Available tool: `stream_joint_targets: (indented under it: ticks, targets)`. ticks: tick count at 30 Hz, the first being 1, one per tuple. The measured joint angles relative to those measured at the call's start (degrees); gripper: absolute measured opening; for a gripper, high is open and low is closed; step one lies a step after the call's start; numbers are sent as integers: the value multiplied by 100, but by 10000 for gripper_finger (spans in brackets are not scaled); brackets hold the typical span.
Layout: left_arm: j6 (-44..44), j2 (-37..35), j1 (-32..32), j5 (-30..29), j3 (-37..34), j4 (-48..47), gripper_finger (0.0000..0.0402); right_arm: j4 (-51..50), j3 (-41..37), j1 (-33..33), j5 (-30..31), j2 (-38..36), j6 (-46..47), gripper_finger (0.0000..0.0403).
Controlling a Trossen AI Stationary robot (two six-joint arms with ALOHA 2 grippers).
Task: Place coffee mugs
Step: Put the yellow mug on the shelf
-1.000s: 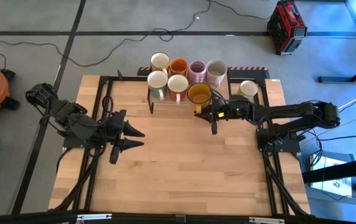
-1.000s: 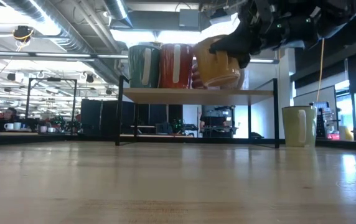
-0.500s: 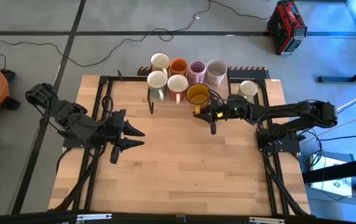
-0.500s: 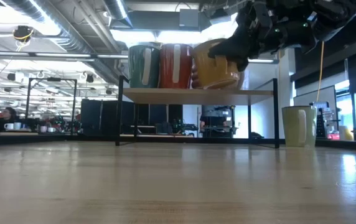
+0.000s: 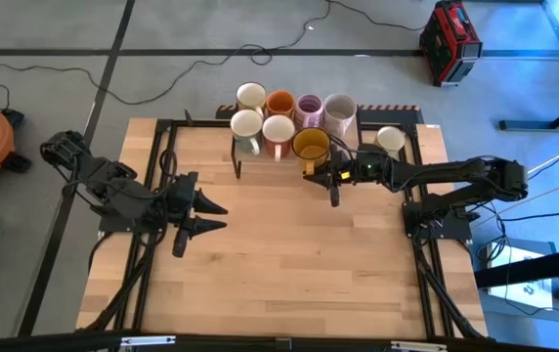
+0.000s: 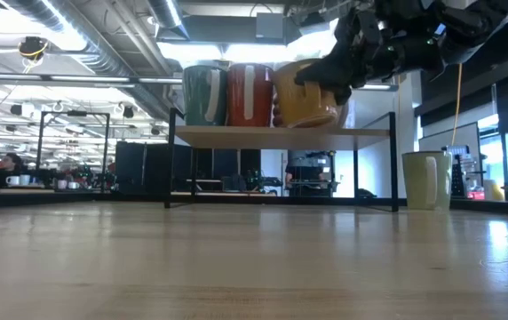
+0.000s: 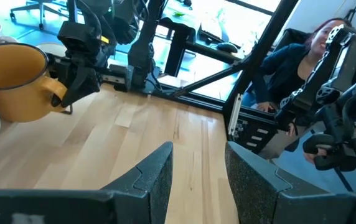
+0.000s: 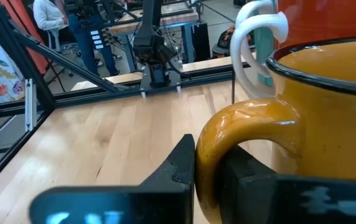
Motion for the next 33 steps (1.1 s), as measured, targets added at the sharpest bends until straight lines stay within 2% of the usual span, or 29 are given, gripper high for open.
stream_joint_targets:
  ticks: [21,26,33]
  targets:
    - [0,0,0,2,0,29,141,-48,4,12,168,-4,-7,18]
    - [0,0,0,4,0,28,141,-92,4,13,73,-72,30,17]
    - [0,0,0,7,0,27,141,-148,2,13,243,-255,67,17]
